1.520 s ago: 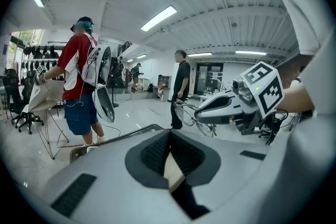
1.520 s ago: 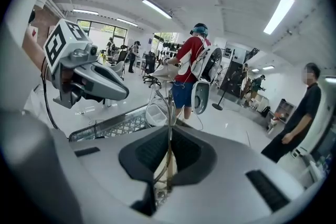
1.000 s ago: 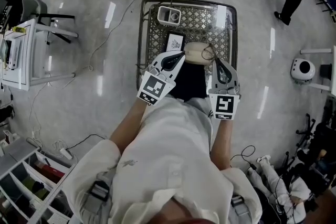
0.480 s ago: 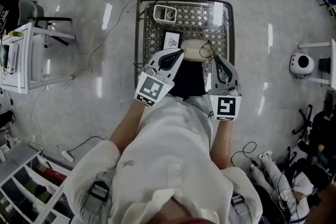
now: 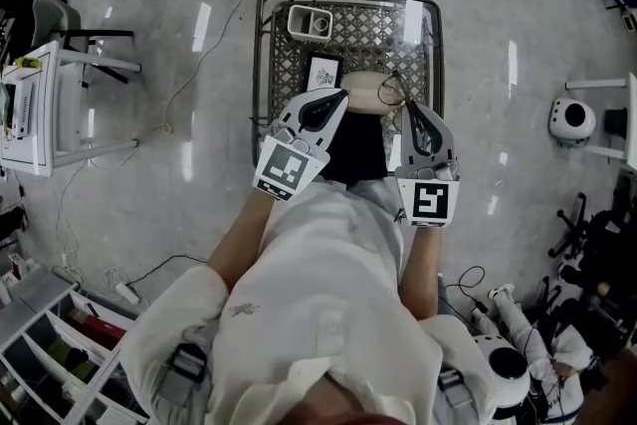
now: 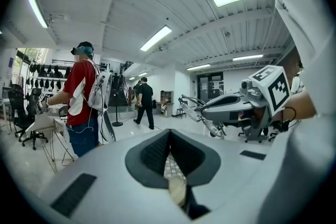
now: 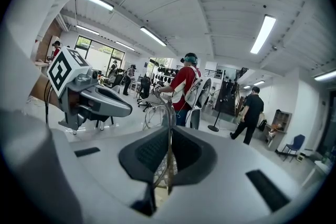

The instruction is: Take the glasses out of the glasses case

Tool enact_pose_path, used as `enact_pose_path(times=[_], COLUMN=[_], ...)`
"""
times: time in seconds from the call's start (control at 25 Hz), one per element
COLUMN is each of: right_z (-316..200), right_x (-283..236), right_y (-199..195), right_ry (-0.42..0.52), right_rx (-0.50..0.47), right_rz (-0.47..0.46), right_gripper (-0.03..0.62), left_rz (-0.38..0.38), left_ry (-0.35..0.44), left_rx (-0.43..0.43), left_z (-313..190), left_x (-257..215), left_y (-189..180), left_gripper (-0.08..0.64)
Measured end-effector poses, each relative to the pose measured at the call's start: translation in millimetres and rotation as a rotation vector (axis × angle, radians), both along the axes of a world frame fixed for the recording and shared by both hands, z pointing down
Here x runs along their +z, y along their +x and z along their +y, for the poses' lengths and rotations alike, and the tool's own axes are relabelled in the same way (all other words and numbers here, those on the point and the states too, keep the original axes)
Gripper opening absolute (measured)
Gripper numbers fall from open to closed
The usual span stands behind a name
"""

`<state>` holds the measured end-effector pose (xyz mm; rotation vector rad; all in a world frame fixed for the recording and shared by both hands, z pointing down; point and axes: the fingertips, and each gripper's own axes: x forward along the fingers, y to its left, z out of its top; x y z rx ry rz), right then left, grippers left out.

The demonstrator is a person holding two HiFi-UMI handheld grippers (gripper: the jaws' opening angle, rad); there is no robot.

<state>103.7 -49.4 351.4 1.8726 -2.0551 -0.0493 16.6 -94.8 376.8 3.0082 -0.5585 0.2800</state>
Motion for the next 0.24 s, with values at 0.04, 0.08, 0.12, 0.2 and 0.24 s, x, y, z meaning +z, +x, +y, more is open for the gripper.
enact_pose_path(times=[0.04,0.08,0.12,0.2,0.24], right_z=[-0.3,-0.7,-1.2,-2.2,-2.7], right_x=[-0.1,-0.4,-0.2,1.1,1.9], right_y=[0.9,2.0,3.5,7.3,9.2], right_ry=[-0.001,-0.001,-0.002,-0.002,-0.002], right_rx=[-0.003,-0.007,-0.011,-0.016,-0.018], right_rz=[0.000,0.002,0.005,0.007,0.007], right_gripper=[0.018,0.018,0.018,0.018,0.018], left_rz=[-0.001,-0.002,-0.003,-0.005,-0.005], left_ry=[0.000,0.000,0.000,-0.002,-0.002], left_rx=[-0.001,-0.003,-0.004,-0.007,-0.008], left_z=[0.0,0.0,-0.1,-0.3,-0.5], left_x=[0.2,0.7,1.4,3.1,4.1], left_y=[1.2,2.9,4.8,8.9,10.9], left_gripper=[0.012,0.012,0.012,0.012,0.012])
